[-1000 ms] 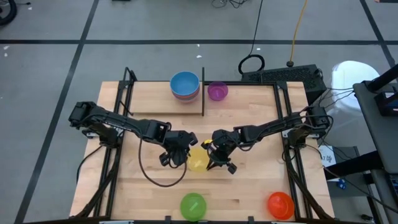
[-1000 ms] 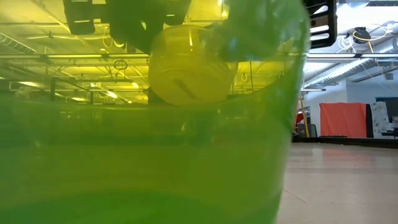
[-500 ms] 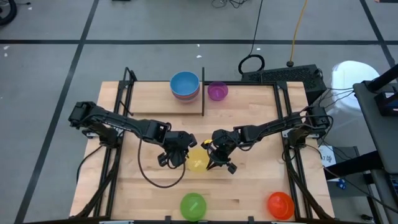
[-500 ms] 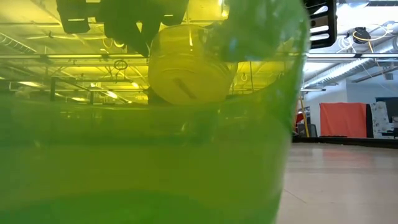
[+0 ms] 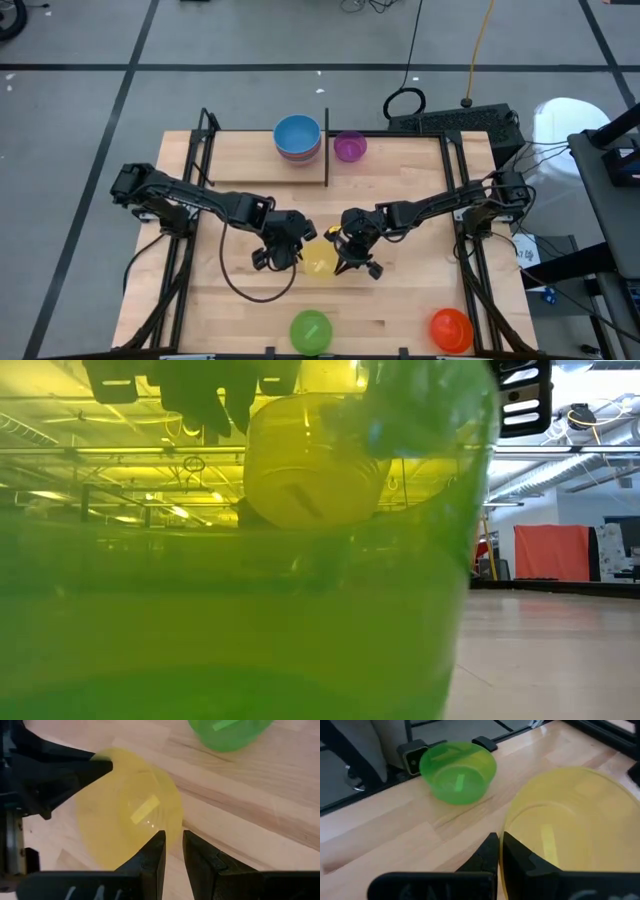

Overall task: Place and stack bowls onto a shelf
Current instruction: Put the small yellow bowl on the shelf

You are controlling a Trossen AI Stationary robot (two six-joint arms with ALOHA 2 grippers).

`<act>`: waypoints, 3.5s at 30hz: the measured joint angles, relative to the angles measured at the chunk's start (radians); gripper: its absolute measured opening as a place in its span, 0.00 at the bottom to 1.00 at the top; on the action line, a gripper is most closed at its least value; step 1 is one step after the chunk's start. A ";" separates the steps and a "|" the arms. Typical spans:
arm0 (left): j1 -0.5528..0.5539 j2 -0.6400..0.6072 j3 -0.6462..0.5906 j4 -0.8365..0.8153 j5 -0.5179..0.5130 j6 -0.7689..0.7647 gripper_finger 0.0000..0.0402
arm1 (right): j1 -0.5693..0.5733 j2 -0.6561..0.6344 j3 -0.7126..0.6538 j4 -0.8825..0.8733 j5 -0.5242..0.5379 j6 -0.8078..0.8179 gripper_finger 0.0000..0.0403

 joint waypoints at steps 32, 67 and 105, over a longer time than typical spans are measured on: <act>0.046 0.000 -0.010 0.003 -0.018 -0.307 0.18 | -0.056 0.000 0.000 -0.038 -0.016 0.212 0.00; 0.098 0.000 -0.010 0.001 0.058 -0.026 0.18 | -0.069 0.001 0.000 -0.020 -0.133 -0.156 0.00; 0.138 0.007 -0.010 0.083 0.335 0.155 0.18 | -0.050 0.001 0.000 0.021 -0.150 -0.423 0.00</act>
